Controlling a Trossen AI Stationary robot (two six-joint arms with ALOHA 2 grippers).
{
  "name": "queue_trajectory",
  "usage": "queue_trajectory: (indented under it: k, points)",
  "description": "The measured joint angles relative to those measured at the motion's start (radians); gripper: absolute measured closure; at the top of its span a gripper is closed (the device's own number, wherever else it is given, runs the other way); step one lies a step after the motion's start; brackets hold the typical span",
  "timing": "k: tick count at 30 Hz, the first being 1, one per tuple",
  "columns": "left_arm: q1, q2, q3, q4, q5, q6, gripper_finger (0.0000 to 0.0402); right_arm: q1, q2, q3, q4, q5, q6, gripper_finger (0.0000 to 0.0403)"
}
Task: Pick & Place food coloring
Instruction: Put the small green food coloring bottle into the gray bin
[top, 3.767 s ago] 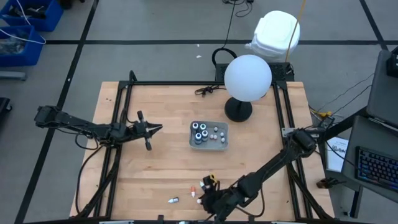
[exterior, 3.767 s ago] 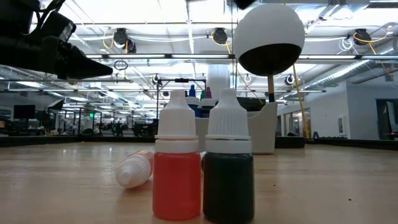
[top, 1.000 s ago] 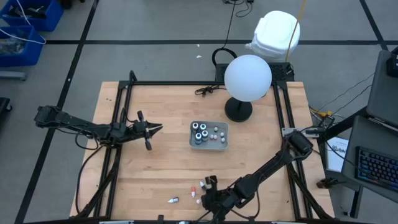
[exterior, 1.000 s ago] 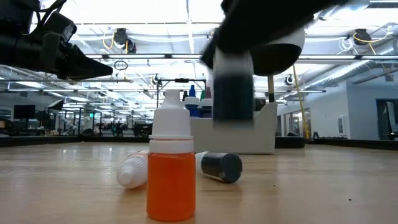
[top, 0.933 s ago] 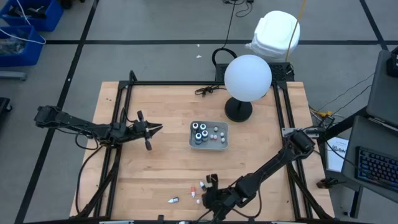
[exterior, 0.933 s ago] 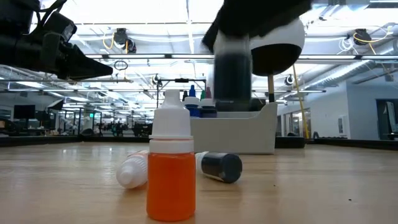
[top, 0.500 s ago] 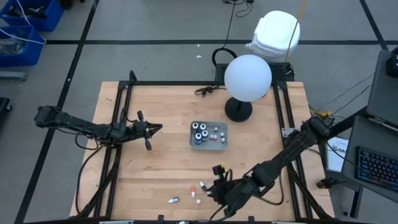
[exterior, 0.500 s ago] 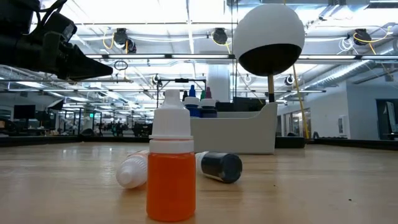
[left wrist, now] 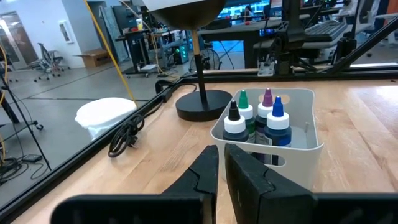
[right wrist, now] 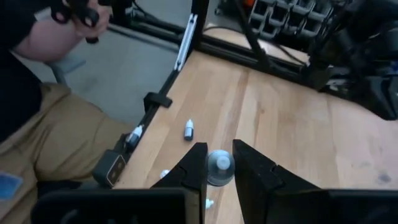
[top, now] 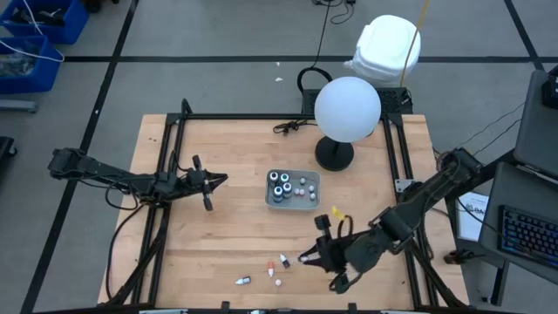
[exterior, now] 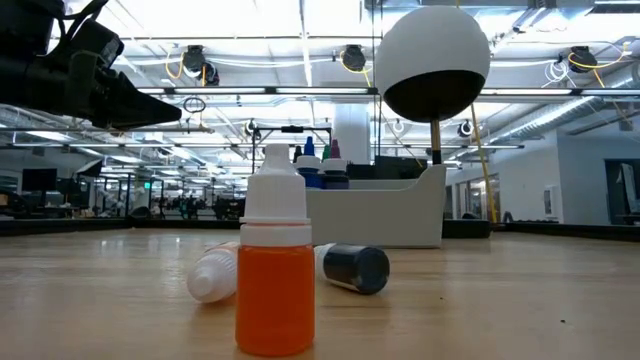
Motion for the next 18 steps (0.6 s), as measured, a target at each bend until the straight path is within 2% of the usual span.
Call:
queue_trajectory:
  k: [8, 18]
  points:
    - [0.0, 0.0, 0.0, 0.0, 0.0, 0.0, 0.0364, 0.0, -0.266, -0.296, 0.086, 0.155, 0.11, 0.0356]
    - [0.0, 0.0, 0.0, 0.0, -0.002, 0.001, 0.0364, -0.004, -0.661, -0.766, 0.404, 0.213, 0.123, 0.0356]
